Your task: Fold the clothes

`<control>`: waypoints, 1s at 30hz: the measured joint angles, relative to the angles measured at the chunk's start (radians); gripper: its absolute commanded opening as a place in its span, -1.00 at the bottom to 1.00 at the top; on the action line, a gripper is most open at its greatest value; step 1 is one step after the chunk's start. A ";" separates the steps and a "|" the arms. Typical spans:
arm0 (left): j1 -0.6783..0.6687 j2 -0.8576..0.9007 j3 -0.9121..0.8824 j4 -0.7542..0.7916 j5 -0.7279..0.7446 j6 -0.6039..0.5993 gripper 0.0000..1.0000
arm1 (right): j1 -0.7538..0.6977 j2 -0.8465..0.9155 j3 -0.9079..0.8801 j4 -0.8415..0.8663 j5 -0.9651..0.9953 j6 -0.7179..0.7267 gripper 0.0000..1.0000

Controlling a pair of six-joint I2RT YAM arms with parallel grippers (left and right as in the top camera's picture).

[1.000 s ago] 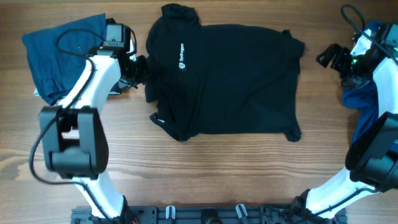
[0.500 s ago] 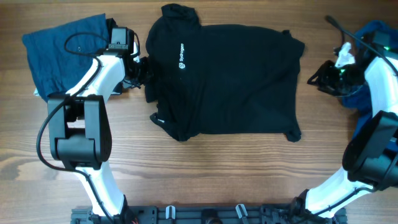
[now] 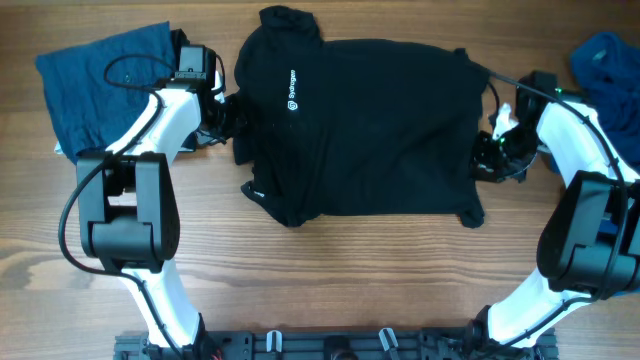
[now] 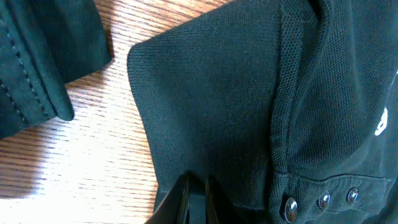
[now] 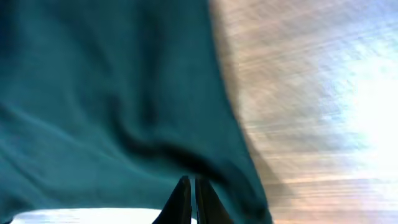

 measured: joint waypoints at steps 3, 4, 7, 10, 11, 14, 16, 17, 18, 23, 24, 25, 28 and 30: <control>0.000 0.000 0.000 -0.012 0.000 0.000 -0.81 | -0.002 0.000 0.000 -0.059 0.040 0.044 -0.53; 0.000 0.000 0.000 -0.027 0.000 0.000 -0.81 | -0.002 0.000 0.000 -0.084 0.054 0.066 -0.32; 0.000 0.000 0.000 -0.071 0.000 0.000 -0.81 | -0.007 -0.001 0.000 -0.148 0.077 0.114 -0.12; 0.000 0.000 0.000 -0.102 0.000 -0.001 -0.79 | -0.018 -0.001 0.000 -0.194 0.090 0.164 -0.10; 0.000 0.000 0.000 -0.106 0.000 -0.001 -0.78 | -0.020 -0.001 0.000 -0.198 0.093 0.186 -0.10; 0.000 0.000 0.000 -0.109 0.000 -0.001 -0.78 | -0.021 -0.003 -0.016 -0.177 0.075 0.237 -0.10; 0.000 0.000 0.000 -0.113 0.000 -0.001 -0.78 | -0.021 -0.006 -0.059 -0.121 0.026 0.279 -0.11; 0.000 0.000 0.000 -0.118 0.000 -0.001 -0.78 | -0.021 -0.006 -0.075 -0.093 0.010 0.296 -0.11; 0.000 0.000 0.000 -0.121 0.000 -0.001 -0.78 | -0.021 -0.008 -0.093 -0.068 -0.003 0.314 -0.11; 0.000 0.000 0.000 -0.131 0.000 -0.002 -0.78 | -0.021 -0.008 -0.143 0.010 -0.049 0.403 -0.13; -0.001 0.000 0.000 -0.132 0.000 -0.002 -0.78 | -0.021 -0.009 -0.143 0.017 -0.054 0.419 -0.13; -0.001 0.000 0.000 -0.131 0.000 -0.002 -0.77 | -0.021 -0.010 -0.143 0.021 -0.056 0.430 -0.13; -0.003 0.000 0.000 -0.131 0.000 -0.002 -0.77 | -0.021 -0.010 -0.143 0.015 -0.060 0.444 -0.13; -0.005 0.000 0.000 -0.132 0.000 -0.002 -0.77 | -0.021 -0.010 -0.142 -0.011 -0.062 0.444 -0.12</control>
